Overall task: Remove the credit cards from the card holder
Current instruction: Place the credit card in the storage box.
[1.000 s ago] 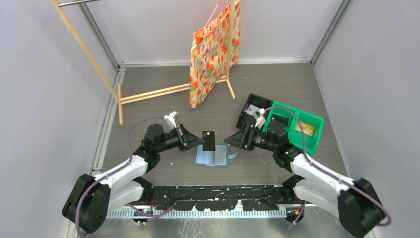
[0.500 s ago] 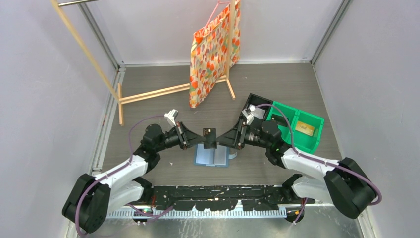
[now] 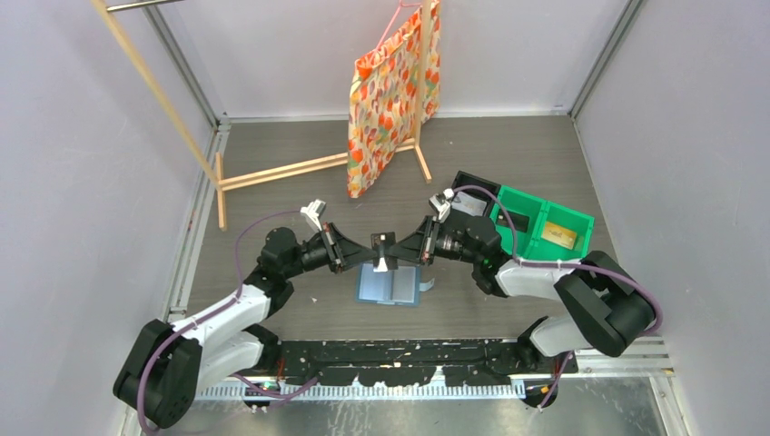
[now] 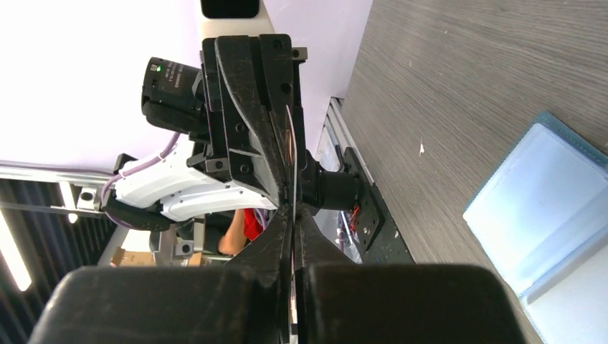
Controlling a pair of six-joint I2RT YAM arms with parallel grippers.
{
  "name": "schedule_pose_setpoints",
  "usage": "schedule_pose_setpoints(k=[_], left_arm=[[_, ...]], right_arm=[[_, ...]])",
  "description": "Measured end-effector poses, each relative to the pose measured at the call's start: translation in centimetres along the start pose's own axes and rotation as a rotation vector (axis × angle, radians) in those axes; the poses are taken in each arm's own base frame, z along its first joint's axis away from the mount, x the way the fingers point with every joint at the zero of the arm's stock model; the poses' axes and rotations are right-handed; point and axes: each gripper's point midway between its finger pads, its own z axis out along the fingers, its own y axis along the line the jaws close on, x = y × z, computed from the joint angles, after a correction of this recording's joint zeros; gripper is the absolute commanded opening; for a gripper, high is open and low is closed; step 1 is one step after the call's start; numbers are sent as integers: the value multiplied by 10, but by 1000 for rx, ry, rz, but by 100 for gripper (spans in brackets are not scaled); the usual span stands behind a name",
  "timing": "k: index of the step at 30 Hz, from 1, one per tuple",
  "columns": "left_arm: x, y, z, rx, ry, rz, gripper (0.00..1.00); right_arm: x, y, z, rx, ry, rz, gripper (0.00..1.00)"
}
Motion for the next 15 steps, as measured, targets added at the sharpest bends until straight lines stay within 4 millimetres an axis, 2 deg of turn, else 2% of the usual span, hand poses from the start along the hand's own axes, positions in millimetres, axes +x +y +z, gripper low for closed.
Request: schedule_pose_setpoints(k=[1,4,6,10,15], left_arm=[[0,0,0,-2,-1,-1,6],[0,-1,-1,0,-1,10,44],[3,1,-2,-17,14,18,58],[3,-7,-6,-50,22,59,61],[-5,-25,-13,-63,-6,148,60]], right_arm=[[-1,3,0,-12,-1,-2,1],[-1,5,-1,-12,-5,-2,1],[0,3,-3,12,-6,-12,1],[-9,-1,-26,162,-59,-95,1],[-52,30,-78,393,-267,-292,1]])
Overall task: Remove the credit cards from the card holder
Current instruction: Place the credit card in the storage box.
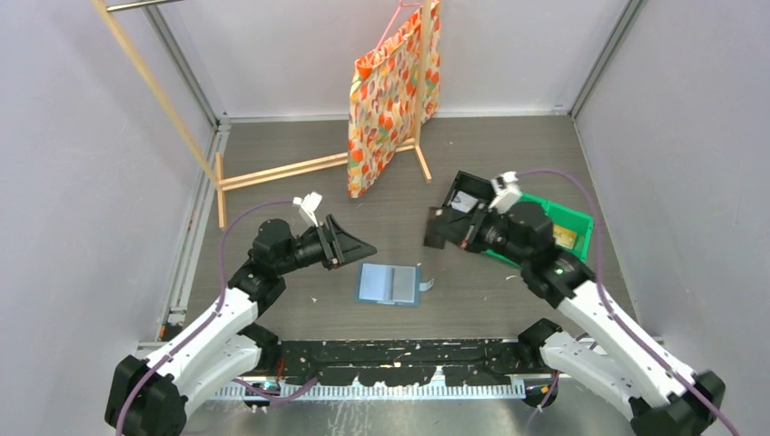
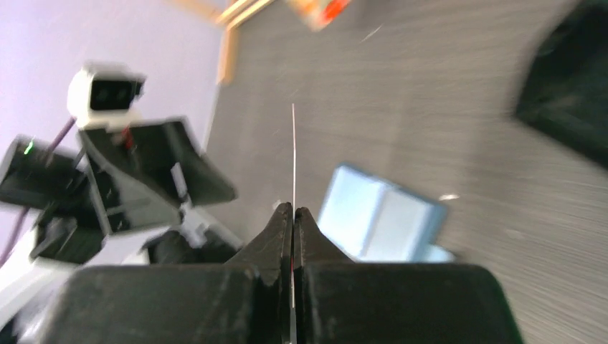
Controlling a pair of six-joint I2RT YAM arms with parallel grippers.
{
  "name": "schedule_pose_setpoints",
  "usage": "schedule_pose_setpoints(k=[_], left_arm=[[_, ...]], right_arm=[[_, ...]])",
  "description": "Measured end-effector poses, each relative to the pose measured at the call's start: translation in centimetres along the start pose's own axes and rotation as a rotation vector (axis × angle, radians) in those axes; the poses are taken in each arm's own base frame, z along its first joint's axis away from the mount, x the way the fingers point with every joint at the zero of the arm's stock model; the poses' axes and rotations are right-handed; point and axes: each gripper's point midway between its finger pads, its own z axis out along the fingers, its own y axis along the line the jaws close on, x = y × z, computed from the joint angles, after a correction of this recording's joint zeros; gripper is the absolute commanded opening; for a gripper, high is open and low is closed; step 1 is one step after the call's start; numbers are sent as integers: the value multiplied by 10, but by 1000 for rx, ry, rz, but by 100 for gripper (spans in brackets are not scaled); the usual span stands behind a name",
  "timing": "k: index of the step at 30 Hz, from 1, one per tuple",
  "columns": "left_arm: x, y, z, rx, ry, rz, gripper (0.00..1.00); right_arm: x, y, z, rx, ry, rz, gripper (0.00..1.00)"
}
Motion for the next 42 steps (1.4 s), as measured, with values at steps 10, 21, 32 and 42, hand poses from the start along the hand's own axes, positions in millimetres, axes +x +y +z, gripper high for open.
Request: schedule_pose_setpoints(k=[10,21,32,42], left_arm=[[6,27,2,-106,28,-23,59],[11,30,-1,-126,39,-39,56],[13,25,-9,-115,24,-26,55],[19,28,-16,-141,30,-38,55]], right_arm=[[-67,-92,-113,722,-420,37,1],[-109,-137,-134,963,-903,365,1],[-119,-188,-105,1230,-1132,507,1],[-99,-266,-108,1239,-1242,757,1]])
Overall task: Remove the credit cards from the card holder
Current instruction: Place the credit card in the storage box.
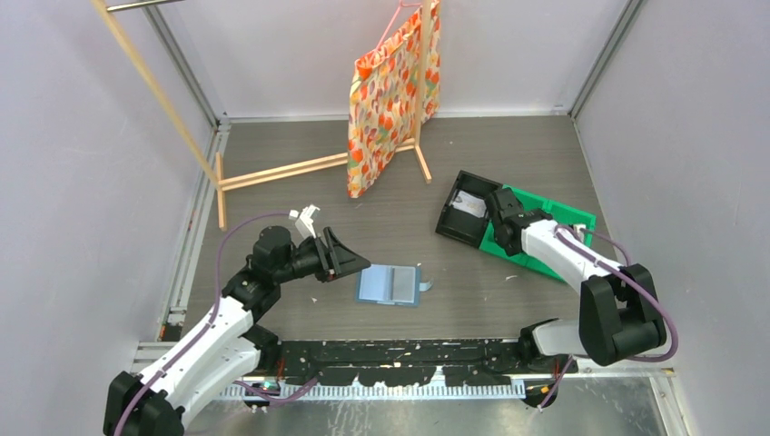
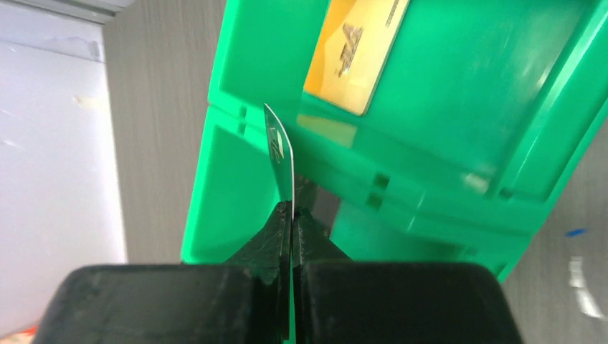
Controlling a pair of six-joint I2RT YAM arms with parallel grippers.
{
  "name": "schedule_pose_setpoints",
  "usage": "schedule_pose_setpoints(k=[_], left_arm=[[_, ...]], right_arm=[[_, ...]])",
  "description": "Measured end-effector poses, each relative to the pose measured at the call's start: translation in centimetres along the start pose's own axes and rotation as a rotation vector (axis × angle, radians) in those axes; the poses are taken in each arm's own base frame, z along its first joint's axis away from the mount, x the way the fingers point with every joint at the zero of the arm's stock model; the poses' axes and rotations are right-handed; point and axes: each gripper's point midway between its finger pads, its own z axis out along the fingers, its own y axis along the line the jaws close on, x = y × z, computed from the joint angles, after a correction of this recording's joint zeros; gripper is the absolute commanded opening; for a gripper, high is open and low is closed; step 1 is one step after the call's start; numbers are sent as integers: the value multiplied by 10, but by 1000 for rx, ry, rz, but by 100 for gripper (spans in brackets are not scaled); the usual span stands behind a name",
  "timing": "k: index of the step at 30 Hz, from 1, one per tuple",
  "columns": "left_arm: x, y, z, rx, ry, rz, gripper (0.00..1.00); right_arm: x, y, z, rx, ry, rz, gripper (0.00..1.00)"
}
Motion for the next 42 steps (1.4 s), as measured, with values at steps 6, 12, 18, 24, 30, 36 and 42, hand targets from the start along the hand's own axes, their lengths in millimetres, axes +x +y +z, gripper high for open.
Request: schedule_pose_setpoints(k=[6,12,18,24,30,36,42], left_arm=[[3,5,-1,-22,11,-3,54],[4,10,2,-38,21,-13,54],[4,10,0,-38,13,-8,54],[3,9,-1,-40,7,-5,54],[3,10,-1,-43,7,-6,54],[3,10,-1,-41,6,-5,54],[4,13,0,-44,8,-8,54]], right_arm=[[20,21,9,-48,98,140,1],[35,28,11,-61,143,152,1],[41,32,20,-65,151,140,1],[47,33,25,-62,167,142,41],[52,34,23,-60,197,134,45],[53,28,21,-39,215,116,45],[41,36,6,-64,242,141,43]])
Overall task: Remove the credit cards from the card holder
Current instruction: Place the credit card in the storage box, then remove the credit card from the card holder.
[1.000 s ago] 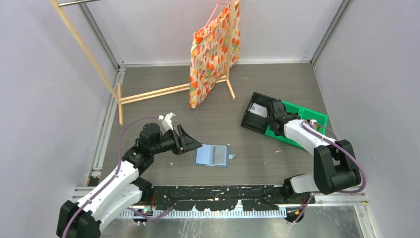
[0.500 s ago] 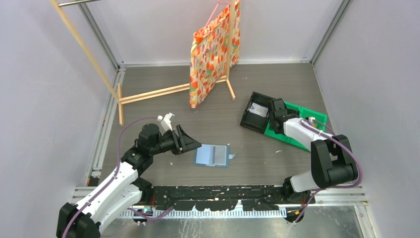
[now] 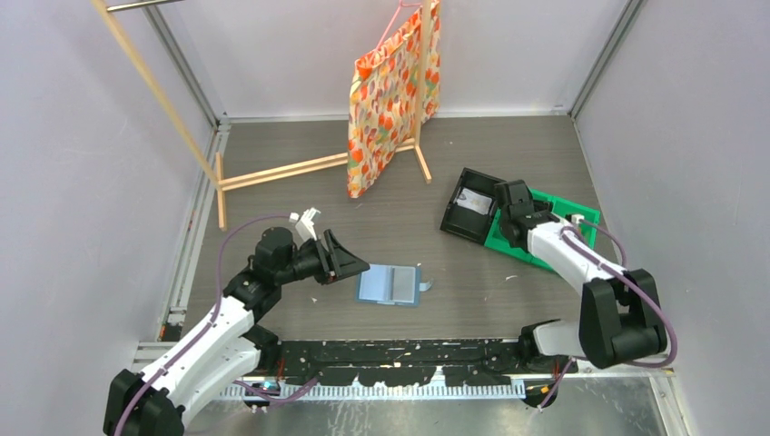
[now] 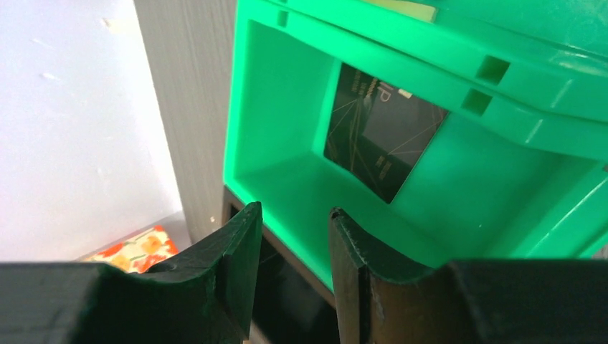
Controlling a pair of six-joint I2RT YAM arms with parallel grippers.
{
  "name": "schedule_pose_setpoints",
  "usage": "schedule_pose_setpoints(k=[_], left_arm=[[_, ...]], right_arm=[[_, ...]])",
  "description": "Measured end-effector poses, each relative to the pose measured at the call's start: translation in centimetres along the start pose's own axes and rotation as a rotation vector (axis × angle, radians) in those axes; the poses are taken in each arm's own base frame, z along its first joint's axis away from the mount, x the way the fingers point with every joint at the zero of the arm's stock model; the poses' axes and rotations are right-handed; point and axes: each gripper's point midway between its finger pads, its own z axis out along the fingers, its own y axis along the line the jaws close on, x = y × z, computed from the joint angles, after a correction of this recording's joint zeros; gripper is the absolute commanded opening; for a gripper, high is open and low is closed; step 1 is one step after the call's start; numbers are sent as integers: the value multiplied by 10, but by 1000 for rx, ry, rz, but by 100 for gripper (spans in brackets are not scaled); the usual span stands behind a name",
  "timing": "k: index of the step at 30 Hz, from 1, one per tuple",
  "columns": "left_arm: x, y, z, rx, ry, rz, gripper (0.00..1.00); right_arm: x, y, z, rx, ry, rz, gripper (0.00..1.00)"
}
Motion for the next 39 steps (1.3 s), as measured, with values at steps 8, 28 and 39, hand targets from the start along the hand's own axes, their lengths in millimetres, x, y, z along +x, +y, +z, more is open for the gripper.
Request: schedule_pose_setpoints(k=[8,28,39], left_arm=[[2,8,4,-18,11,-17,54],[19,91,57,-204,75,-157,50],[26,112,61,-237,79,-168,49]], right_arm=[[3,34,-47,-162,169,-174,50],[148,-184,-240,-551,1098,-1200,54],[177,-181,-220,-508,1027,-1113,59]])
